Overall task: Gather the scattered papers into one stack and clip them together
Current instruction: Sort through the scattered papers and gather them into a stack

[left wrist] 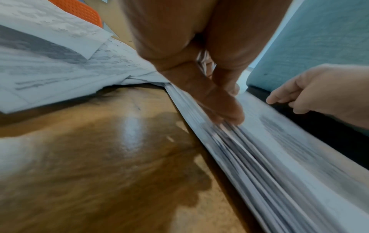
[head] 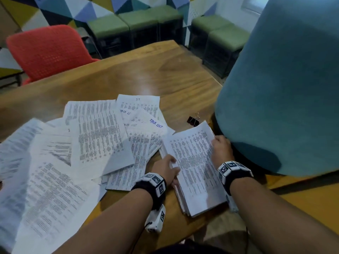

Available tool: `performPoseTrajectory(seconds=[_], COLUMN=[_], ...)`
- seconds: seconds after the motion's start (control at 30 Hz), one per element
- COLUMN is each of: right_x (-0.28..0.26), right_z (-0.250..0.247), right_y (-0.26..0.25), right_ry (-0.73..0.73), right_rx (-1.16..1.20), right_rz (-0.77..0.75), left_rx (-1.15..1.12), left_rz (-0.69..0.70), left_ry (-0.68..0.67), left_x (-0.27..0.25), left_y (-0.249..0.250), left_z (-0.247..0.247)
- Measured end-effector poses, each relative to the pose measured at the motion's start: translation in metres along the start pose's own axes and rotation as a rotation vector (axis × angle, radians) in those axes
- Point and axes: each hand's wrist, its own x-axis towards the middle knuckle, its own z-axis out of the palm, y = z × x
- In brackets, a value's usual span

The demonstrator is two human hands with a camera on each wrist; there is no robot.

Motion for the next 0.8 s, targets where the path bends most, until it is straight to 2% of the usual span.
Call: performPoseTrajectory(seconds=[0.1,0.23,0.3,0.43,0.57,0.67,0.8], right_x=[0.001,0.0,0.002,0.015,0.031,0.046,0.067], right_z=[0.003,0.015,0.022,0.034,0.038,0.046,0.063], right_y=[-0.003,-0.026,-0.044,-0.092,-0.134,-0.161,-0.19], right_ry=[-0.015,-0.041,-0.081,-0.116,-0.182,-0.225,-0.244], right_rx=[0.015,-0.014,0.042,0.173,0.252,0.257,0.281], right_rz=[0.011,-0.123,-0.186,-0.289,-0.324,-0.324,-0.183], left_rx=[-0.099,0.139,0.166,0.169,0.119,0.133,0.132], left_rz=[-0.064,-0.028,-0.023,-0.101,-0.234,-0.401,-0.625], left_ry=[0.03,0.188,0.271,0.368,0.524,0.584,0.581], left_x=[0.001,0.006,0.008,0.004,-0.007,-0.019,-0.038], left_y=[-0.002,-0.011,-0.02,-0.05,-0.088,-0.125,-0.169], left_z=[-0.005,-0.032,-0.049,-0.088,-0.128,-0.155,-0.182])
